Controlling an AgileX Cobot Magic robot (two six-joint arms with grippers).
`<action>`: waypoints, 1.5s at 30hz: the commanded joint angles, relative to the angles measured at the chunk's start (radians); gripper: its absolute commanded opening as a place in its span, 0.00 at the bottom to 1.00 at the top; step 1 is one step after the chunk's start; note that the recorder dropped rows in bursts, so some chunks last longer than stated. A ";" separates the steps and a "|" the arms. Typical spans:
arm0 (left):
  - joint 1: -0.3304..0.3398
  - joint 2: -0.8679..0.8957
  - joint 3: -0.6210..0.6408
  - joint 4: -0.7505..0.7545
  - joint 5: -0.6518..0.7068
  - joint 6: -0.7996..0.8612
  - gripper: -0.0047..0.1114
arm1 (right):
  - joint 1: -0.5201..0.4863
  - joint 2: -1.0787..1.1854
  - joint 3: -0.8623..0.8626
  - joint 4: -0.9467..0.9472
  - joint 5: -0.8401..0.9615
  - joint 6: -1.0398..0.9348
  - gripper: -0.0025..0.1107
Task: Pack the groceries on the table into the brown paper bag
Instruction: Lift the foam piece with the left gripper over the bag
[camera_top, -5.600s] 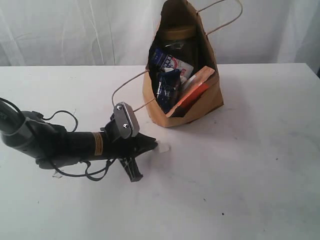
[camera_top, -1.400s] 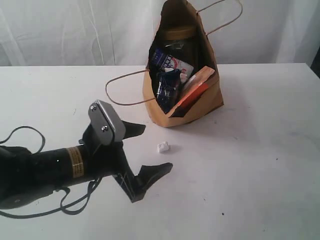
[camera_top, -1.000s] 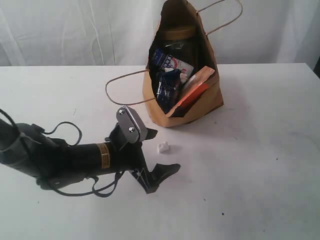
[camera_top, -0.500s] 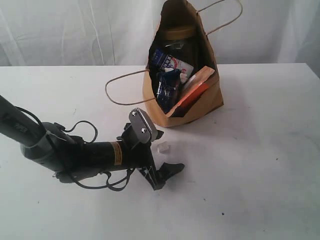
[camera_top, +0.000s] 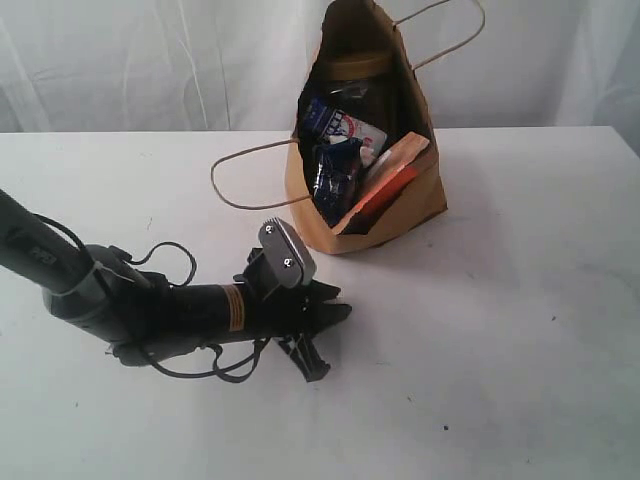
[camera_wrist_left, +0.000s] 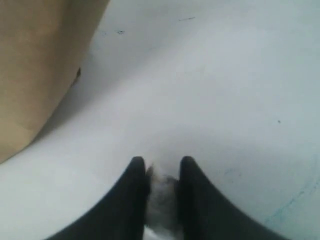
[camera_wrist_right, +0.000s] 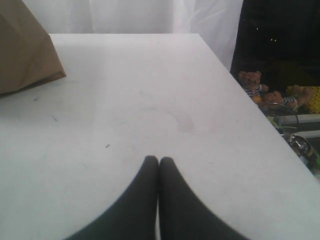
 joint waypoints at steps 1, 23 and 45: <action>0.000 -0.006 0.000 0.017 0.012 -0.001 0.04 | -0.005 -0.006 0.001 -0.005 -0.004 0.002 0.02; 0.252 -0.485 0.383 0.101 -0.158 -0.597 0.04 | -0.005 -0.006 0.001 -0.005 -0.004 0.002 0.02; 0.262 -0.628 0.250 0.100 -0.243 -0.605 0.04 | -0.005 -0.006 0.001 -0.005 -0.004 0.002 0.02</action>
